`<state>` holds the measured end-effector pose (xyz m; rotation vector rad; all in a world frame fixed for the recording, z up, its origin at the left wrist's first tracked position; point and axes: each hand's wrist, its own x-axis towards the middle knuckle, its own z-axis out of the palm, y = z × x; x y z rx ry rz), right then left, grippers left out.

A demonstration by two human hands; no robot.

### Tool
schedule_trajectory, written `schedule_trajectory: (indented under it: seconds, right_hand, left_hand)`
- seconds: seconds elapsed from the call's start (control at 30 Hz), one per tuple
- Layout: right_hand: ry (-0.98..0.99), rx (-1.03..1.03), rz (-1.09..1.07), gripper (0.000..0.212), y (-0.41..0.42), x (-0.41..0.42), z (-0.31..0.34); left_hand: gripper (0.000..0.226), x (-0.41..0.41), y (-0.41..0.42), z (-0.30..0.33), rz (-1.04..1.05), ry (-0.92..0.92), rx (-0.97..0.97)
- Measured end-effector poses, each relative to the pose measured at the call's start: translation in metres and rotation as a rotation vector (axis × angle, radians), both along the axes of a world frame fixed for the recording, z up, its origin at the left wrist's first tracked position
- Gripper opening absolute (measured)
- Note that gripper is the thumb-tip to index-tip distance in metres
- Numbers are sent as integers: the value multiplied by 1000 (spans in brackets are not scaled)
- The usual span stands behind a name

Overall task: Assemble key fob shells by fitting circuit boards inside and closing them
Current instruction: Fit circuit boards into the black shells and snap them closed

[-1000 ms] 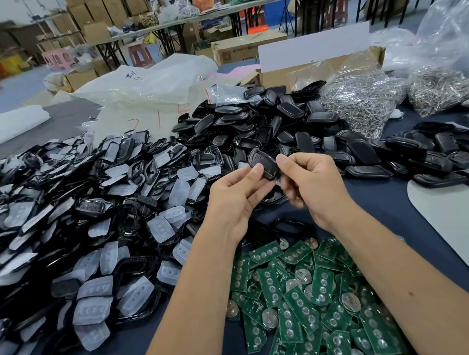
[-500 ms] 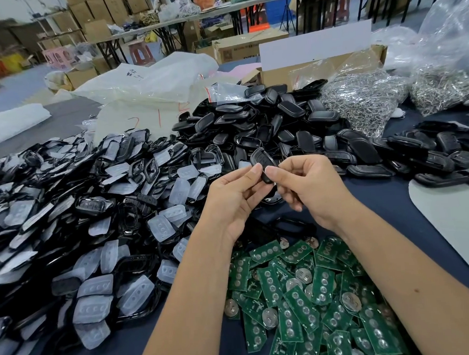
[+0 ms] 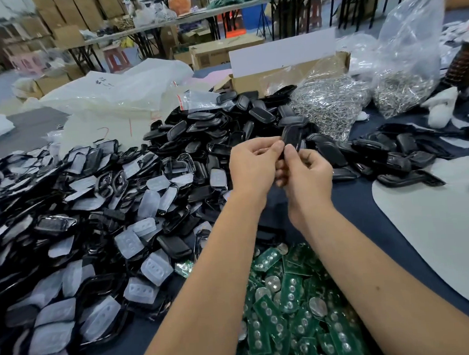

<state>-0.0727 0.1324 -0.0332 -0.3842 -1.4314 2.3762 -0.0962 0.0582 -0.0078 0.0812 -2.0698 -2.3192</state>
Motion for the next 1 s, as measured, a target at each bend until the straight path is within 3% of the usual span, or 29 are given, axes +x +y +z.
schedule_trajectory:
  seconds: [0.1,0.23,0.33,0.43,0.57,0.67,0.87,1.0]
  right_hand:
    - [-43,-93,-181,15,13,-7,0]
    - [-15,-219,-333,5,33,-14,2]
    - [-77,-211,-332,14,37,-15,2]
    - [-146,13,-269,14,35,-13,0]
    - [-178,590,-56,12,33,-10,1]
    - [-136,939,186,18,31,-4,5]
    - [-130,1399,588,30,35,5,18]
    - [-118,1488,900,34,37,15,31]
  left_hand:
    - [14,-11,29,3,-70,72,-188]
    - [21,-15,48,6,-142,160,-245]
    - [20,-22,40,-3,37,307,-602]
    - [29,-29,22,-16,134,426,-1082]
    - [56,-44,1,-22,-205,428,-1462]
    - [49,-53,-9,-14,-307,439,-1491]
    - [30,-61,-38,-1,-202,376,-1466]
    - [20,-60,-51,1,-141,385,-1367]
